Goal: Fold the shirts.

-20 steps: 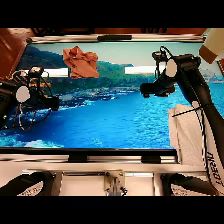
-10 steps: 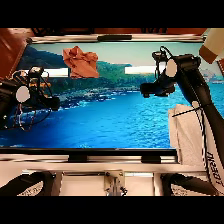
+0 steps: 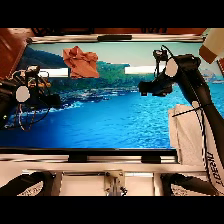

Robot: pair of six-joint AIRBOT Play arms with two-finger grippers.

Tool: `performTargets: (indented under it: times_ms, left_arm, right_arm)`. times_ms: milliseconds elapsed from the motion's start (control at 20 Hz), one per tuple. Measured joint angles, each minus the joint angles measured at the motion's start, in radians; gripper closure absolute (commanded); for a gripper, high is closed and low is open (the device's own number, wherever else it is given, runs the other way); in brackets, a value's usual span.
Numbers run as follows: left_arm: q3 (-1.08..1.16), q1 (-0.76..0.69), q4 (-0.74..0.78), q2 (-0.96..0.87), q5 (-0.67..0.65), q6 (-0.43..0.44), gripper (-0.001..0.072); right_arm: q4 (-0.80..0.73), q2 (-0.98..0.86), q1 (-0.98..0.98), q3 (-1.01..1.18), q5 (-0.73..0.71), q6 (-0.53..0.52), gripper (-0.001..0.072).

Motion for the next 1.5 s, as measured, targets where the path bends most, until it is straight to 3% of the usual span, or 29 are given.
performTargets:
  times_ms: [300,600,1100,1400,1450,1500]
  left_arm:
    - [0.0,0.0,-0.013,-0.002,0.358,-0.054,0.0006]
    - [0.029,0.003,-0.017,-0.094,0.658,-0.018,0.0007]
    - [0.693,0.085,-0.122,-0.766,0.474,0.048,0.0008]
    - [0.846,0.093,-0.26,-0.967,0.47,0.053,0.001]
    - [0.853,0.094,-0.279,-0.983,0.484,0.053,0.0036]
    - [0.858,0.094,-0.3,-0.998,0.499,0.053,0.0198]
  right_arm:
    - [-0.012,0.0,0.0,0.0,0.047,-0.021,0.0126]
    - [-0.04,0.0,0.0,0.0,0.015,-0.037,0.0126]
    - [-0.039,0.0,0.0,0.0,0.018,-0.042,0.0126]
    - [-0.009,0.0,0.0,0.0,0.025,-0.042,0.0126]
    - [-0.004,0.0,0.0,0.0,0.025,-0.043,0.0126]
    - [-0.001,0.0,0.0,0.0,0.027,-0.045,0.0126]
